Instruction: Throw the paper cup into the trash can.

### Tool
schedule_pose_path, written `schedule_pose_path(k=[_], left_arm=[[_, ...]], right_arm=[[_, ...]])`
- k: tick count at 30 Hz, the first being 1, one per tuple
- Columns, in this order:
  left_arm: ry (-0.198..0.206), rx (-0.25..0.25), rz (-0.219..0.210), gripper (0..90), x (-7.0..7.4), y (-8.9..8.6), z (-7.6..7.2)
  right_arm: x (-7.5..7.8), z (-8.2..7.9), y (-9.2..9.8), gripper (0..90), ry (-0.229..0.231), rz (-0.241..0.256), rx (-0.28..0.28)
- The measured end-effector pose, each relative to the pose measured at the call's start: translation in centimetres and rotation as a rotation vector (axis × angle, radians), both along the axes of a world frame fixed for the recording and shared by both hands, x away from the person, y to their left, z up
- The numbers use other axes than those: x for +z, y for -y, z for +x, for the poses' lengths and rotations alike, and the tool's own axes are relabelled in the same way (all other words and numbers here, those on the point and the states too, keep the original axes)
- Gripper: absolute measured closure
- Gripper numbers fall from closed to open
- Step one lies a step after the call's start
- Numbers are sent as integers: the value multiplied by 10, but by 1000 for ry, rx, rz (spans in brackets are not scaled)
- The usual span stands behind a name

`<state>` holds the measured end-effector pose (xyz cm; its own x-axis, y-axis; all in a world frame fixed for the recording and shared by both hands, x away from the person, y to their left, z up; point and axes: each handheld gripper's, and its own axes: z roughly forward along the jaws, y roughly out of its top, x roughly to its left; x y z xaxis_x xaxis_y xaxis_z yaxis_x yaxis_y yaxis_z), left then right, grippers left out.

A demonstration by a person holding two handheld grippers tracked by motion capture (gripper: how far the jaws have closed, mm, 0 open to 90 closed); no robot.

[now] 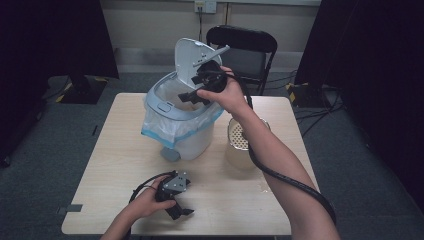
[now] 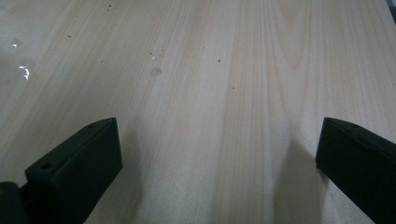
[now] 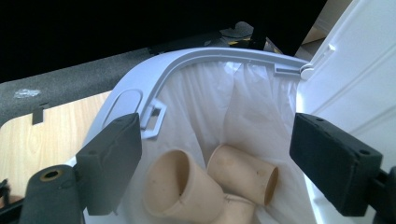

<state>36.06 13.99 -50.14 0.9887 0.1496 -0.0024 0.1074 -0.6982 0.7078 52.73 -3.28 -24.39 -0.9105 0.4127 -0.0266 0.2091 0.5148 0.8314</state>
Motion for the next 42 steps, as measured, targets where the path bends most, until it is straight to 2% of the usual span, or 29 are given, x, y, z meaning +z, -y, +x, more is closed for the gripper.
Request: schedule_pose_path(k=[11,19,24,30,42], left_arm=[[0,1,1,0,0,0,0],[-1,2,0,0,0,0,0],[-1,2,0,0,0,0,0],[0,0,1,0,0,0,0],[12,3,2,0,0,0,0]], right_arm=[[2,-17,28,188,4,-10,1],[4,-21,50,185,-1,-4,-29],[0,-18,62,184,-5,-11,-53],[-3,-10,73,185,-12,3,-92],[-5,8,75,198,-11,20,-124]])
